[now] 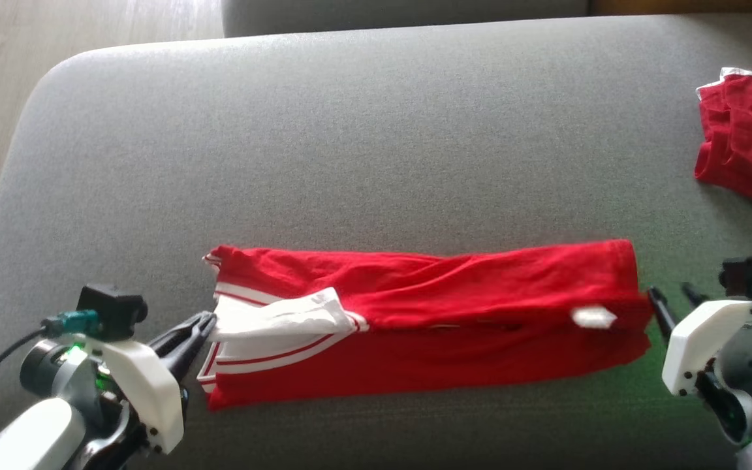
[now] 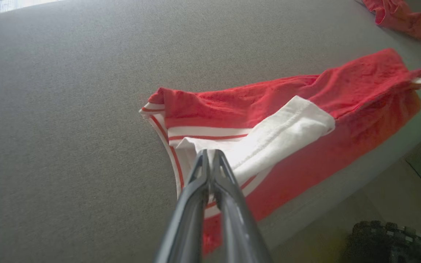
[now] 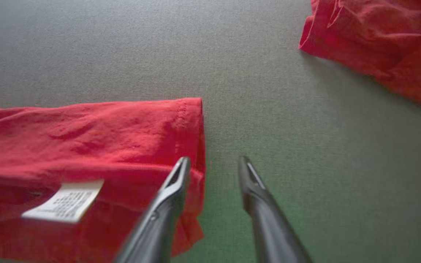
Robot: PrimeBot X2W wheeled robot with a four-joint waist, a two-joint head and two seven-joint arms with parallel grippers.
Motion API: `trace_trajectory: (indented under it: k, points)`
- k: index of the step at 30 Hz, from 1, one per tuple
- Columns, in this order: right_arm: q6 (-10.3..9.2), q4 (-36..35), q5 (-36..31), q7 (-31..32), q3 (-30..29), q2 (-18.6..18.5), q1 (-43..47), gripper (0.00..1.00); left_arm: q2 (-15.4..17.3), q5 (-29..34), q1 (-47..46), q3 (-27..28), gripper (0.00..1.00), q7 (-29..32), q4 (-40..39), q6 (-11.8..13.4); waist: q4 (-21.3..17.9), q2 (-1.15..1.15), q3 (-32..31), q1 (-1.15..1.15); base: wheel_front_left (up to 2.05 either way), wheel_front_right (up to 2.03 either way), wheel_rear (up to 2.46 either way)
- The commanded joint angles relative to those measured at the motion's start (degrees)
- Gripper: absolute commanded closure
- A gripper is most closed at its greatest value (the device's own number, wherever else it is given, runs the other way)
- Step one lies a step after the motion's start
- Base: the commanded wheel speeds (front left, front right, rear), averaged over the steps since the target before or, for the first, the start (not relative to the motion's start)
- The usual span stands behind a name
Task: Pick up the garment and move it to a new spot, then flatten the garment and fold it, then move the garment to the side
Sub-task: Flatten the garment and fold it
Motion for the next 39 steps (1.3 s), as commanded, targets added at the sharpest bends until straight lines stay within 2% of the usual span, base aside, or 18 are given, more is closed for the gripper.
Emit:
trace_trajectory:
  k: [1,5,11,21,24,28,32,33,39]
  points:
    - [-0.02,-2.33,-0.49,0.06,0.42,-0.88,-0.28,0.00,2.76,0.18,-1.47,2.81,0.00,-0.51,-1.18,-0.23,-0.04,0.00,-0.13,0.00,0.00,0.00,0.00]
    - [-0.02,-3.68,-2.25,0.08,-1.16,-0.17,-0.49,0.00,2.93,-0.11,-1.10,2.61,0.00,-0.89,-1.50,-0.92,-0.08,0.00,-0.49,0.00,0.00,0.00,0.00]
    - [-0.02,-6.69,-3.90,-3.22,-2.80,1.68,-1.79,0.00,2.34,0.55,-2.33,5.74,0.00,-5.60,-1.86,1.35,-0.03,0.00,-0.97,0.00,0.00,0.00,0.00]
    - [-0.02,-13.07,-4.19,-19.61,-3.29,6.86,-3.68,0.00,-3.48,-0.36,-1.54,14.05,0.00,-20.41,-2.16,7.70,-0.20,0.00,-2.59,0.00,0.00,0.00,0.00]
    - [-0.02,-14.28,-3.96,-24.66,-3.51,8.20,-3.03,0.00,-6.16,-0.33,-0.31,16.89,0.00,-23.05,-2.53,8.63,-0.06,0.00,-3.36,0.00,0.00,0.00,0.00]
    - [-0.02,-14.43,-4.64,-29.95,-3.88,9.69,-0.93,0.00,-10.08,2.84,2.55,21.19,0.00,-23.88,-3.07,8.69,0.33,0.00,-4.24,0.00,0.00,0.00,0.00]
    - [-0.02,-13.32,-4.39,-32.02,-3.94,10.87,1.56,0.00,-16.89,6.82,7.08,28.21,0.00,-23.92,-4.32,6.99,0.63,0.00,-5.19,0.00,0.00,0.00,0.00]
    - [-0.02,-13.32,-4.39,-32.02,-3.94,10.87,1.56,0.00,-16.89,6.82,7.08,28.21,0.00,-23.92,-4.32,6.99,0.63,0.00,-5.19,0.00,0.00,0.00,0.00]
    - [-0.02,-11.37,-4.64,-33.32,-3.62,11.66,5.35,0.00,-25.97,13.97,13.03,36.34,0.00,-23.93,-4.86,2.02,0.94,0.00,-5.92,0.00,0.00,0.00,0.00]
